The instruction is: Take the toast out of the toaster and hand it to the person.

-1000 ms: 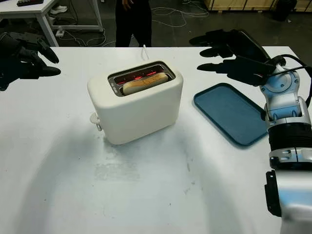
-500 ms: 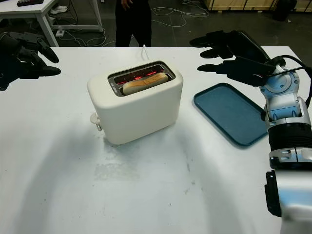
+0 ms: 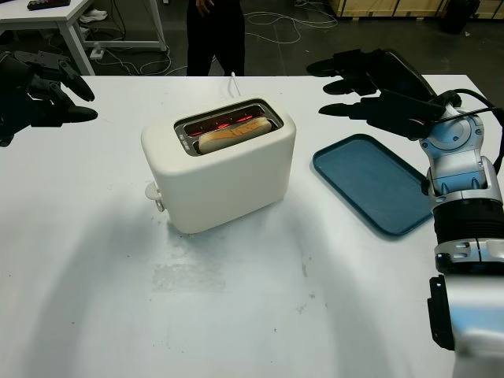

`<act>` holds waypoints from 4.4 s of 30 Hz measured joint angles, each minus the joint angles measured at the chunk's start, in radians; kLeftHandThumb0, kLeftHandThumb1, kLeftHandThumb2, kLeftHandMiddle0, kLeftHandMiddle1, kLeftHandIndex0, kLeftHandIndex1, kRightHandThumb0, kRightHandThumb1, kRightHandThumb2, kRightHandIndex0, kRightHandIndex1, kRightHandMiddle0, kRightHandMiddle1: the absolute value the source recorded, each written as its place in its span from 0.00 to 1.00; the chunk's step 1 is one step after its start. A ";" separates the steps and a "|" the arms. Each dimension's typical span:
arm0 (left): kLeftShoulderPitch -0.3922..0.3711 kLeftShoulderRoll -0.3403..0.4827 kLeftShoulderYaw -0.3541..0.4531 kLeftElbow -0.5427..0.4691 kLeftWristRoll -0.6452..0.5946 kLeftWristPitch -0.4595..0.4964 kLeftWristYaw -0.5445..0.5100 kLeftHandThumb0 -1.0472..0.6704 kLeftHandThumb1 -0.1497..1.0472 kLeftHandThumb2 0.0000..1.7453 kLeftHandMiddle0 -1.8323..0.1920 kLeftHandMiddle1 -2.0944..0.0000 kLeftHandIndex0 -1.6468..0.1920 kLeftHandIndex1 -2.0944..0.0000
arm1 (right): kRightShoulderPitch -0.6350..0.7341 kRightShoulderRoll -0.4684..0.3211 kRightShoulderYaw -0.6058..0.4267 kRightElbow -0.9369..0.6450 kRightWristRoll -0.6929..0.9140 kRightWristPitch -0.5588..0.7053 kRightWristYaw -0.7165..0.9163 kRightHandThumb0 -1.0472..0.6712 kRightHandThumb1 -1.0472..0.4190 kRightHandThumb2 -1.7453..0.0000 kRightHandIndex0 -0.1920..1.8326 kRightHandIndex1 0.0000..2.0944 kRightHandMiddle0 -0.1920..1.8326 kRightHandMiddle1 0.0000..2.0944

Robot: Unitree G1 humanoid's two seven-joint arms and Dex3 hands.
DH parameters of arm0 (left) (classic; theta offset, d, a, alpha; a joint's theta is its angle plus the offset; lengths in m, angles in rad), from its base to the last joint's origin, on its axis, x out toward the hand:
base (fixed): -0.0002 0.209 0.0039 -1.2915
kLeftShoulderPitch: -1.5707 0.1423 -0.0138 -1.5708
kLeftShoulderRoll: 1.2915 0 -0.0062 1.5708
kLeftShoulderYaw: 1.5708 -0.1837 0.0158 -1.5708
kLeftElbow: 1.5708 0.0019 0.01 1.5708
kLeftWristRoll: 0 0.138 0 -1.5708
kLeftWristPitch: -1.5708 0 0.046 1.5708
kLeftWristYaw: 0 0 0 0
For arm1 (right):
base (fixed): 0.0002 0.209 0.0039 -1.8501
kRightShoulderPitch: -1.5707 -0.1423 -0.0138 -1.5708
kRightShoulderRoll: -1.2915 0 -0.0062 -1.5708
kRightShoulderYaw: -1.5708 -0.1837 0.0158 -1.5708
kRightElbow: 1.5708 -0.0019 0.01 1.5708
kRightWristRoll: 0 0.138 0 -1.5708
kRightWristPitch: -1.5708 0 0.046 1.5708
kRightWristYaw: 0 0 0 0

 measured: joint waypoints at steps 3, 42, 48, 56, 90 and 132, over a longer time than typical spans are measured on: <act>0.000 0.000 0.000 0.000 0.000 0.000 0.000 0.00 0.74 0.00 0.38 0.51 0.39 0.49 | 0.000 0.000 0.000 -0.001 0.000 0.007 0.001 0.39 0.13 1.00 0.48 0.00 0.43 0.00; 0.010 0.000 0.000 -0.033 0.000 0.034 0.002 0.00 0.73 0.01 0.37 0.52 0.38 0.50 | 0.001 0.000 -0.001 -0.024 0.003 0.046 0.009 0.41 0.13 1.00 0.48 0.00 0.43 0.00; 0.011 0.000 0.000 -0.033 0.000 0.035 0.003 0.00 0.72 0.00 0.36 0.52 0.37 0.51 | 0.002 0.000 0.000 -0.034 0.001 0.049 0.009 0.40 0.13 1.00 0.48 0.00 0.44 0.00; 0.019 0.000 0.000 -0.037 0.000 0.044 0.004 0.00 0.73 0.01 0.36 0.52 0.37 0.51 | 0.002 0.000 0.000 -0.029 0.001 0.048 0.009 0.38 0.13 1.00 0.49 0.00 0.44 0.00; 0.019 -0.007 -0.005 -0.060 0.000 0.099 0.002 0.00 0.70 0.00 0.36 0.54 0.37 0.53 | 0.002 0.001 0.000 -0.012 0.002 0.048 0.008 0.38 0.14 1.00 0.49 0.01 0.45 0.00; 0.028 -0.007 -0.005 -0.070 0.000 0.103 0.002 0.00 0.71 0.00 0.36 0.54 0.36 0.53 | 0.009 0.002 0.000 -0.034 0.002 0.050 0.005 0.41 0.13 1.00 0.49 0.00 0.44 0.00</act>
